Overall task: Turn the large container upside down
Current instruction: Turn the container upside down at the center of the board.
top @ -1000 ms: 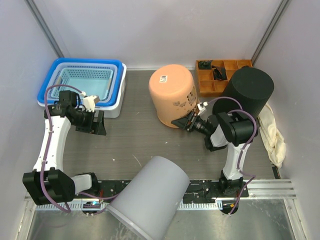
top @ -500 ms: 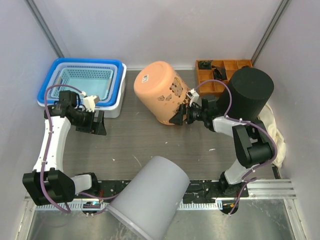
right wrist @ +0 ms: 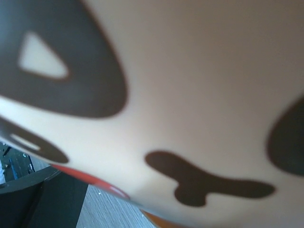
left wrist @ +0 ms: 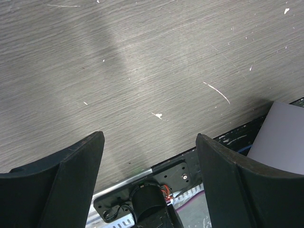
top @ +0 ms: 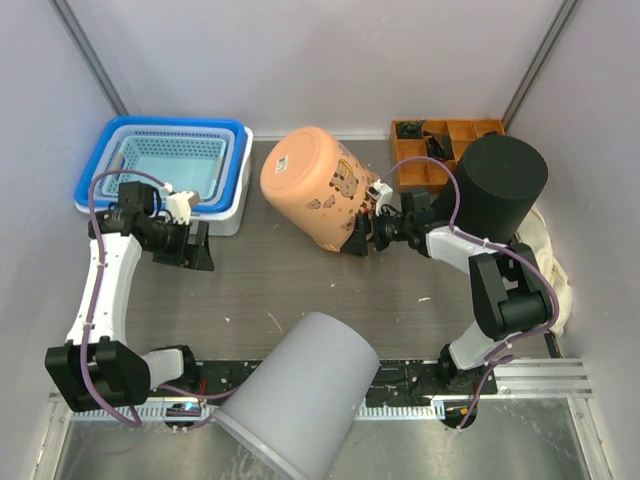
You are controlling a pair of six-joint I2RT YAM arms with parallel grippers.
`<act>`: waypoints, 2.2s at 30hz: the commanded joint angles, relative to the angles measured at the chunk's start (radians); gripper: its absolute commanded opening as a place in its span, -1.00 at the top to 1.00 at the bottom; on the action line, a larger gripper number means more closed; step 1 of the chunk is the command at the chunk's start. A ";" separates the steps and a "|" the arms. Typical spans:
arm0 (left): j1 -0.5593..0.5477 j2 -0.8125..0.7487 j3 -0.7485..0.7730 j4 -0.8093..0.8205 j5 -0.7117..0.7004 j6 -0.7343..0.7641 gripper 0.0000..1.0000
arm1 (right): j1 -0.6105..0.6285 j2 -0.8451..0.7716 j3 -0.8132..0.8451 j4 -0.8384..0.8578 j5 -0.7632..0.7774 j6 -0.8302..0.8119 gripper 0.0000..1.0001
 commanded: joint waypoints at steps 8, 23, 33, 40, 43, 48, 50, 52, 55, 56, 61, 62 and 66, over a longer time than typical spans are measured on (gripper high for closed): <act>-0.004 -0.032 -0.012 0.028 0.029 0.010 -0.60 | -0.067 0.140 0.078 -0.358 0.107 0.027 -1.00; -0.006 -0.011 -0.007 0.030 0.035 0.010 -0.60 | -0.072 0.183 0.141 -0.529 0.212 -0.068 -1.00; -0.006 -0.016 -0.019 0.034 0.036 0.009 -0.60 | -0.044 0.024 0.168 -0.528 0.288 -0.182 -1.00; -0.006 0.005 -0.006 0.031 0.064 0.005 -0.60 | 0.028 -0.182 0.469 -0.756 0.383 -0.500 -1.00; -0.006 0.028 0.002 0.012 0.109 0.009 -0.61 | 0.167 -0.240 0.603 -0.812 0.525 -0.644 -1.00; -0.001 -0.011 0.006 0.033 0.094 -0.014 -0.95 | 0.413 -0.157 0.869 -0.878 0.606 -0.703 -1.00; 0.015 -0.046 -0.001 0.049 0.082 -0.024 -0.96 | 0.491 -0.109 0.944 -0.861 0.587 -0.740 -1.00; 0.047 -0.082 -0.011 0.064 0.068 -0.034 -0.96 | 0.561 -0.072 0.961 -0.793 0.587 -0.787 -1.00; 0.084 -0.135 -0.027 0.084 0.033 -0.054 -1.00 | 0.580 0.062 0.995 -0.654 0.602 -0.762 -1.00; 0.094 -0.154 -0.036 0.095 0.018 -0.068 -0.97 | 0.580 0.128 1.025 -0.639 0.607 -0.758 -1.00; 0.111 -0.235 -0.059 0.150 -0.100 -0.183 -0.97 | 0.580 0.437 1.172 -0.642 0.646 -0.751 -1.00; 0.110 -0.255 -0.067 0.177 -0.144 -0.230 -0.97 | 0.580 0.471 1.165 -0.629 0.662 -0.759 -1.00; 0.116 -0.294 -0.063 0.194 -0.199 -0.252 -0.97 | 0.562 0.530 1.101 -0.621 0.738 -0.772 -1.00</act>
